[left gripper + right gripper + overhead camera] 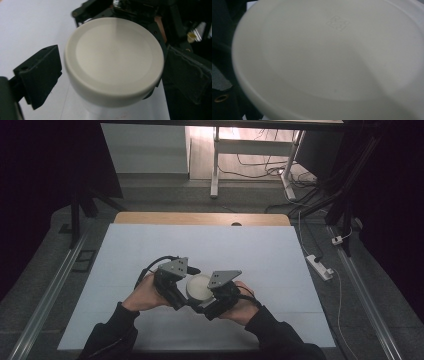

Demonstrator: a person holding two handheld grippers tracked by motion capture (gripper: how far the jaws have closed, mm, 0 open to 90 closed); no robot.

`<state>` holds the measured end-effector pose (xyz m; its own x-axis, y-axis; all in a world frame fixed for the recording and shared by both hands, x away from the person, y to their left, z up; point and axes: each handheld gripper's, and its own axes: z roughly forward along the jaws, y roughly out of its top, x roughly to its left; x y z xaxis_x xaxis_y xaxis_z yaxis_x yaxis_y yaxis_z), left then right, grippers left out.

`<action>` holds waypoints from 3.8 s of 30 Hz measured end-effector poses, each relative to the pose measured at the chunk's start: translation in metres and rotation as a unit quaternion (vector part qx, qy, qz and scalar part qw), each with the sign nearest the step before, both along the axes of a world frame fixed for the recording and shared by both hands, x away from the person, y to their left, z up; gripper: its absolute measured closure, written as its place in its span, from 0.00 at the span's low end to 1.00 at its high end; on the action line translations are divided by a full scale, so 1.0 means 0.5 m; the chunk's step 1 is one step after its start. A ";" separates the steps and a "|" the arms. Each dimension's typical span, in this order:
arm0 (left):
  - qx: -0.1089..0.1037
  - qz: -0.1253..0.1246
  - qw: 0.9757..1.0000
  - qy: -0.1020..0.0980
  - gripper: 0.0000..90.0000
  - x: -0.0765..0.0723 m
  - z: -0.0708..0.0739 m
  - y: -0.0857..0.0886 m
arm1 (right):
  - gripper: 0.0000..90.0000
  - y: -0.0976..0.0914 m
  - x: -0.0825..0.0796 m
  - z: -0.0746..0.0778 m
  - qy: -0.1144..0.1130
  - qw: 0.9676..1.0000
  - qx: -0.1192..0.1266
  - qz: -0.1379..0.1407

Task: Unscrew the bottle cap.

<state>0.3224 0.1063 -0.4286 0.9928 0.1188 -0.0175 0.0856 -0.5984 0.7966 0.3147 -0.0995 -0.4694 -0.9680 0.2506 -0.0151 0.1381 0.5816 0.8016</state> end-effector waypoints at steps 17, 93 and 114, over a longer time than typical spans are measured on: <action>0.008 0.078 0.997 -0.009 0.09 -0.014 -0.001 -0.030 | 0.07 -0.004 0.005 0.001 -0.004 0.999 -0.004 -0.032; 0.009 0.066 0.998 -0.010 0.09 -0.023 0.013 -0.035 | 0.07 -0.005 -0.005 0.007 -0.003 1.000 0.009 -0.012; -0.007 0.137 0.991 -0.008 0.09 -0.027 0.029 -0.032 | 0.07 -0.007 0.005 -0.001 -0.005 0.999 -0.005 -0.040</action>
<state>0.3087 0.0901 -0.4143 0.9238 0.3828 -0.0064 0.2306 -0.5431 0.8074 0.3172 -0.1032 -0.4697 -0.9446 0.3272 -0.0271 0.1768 0.5765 0.7977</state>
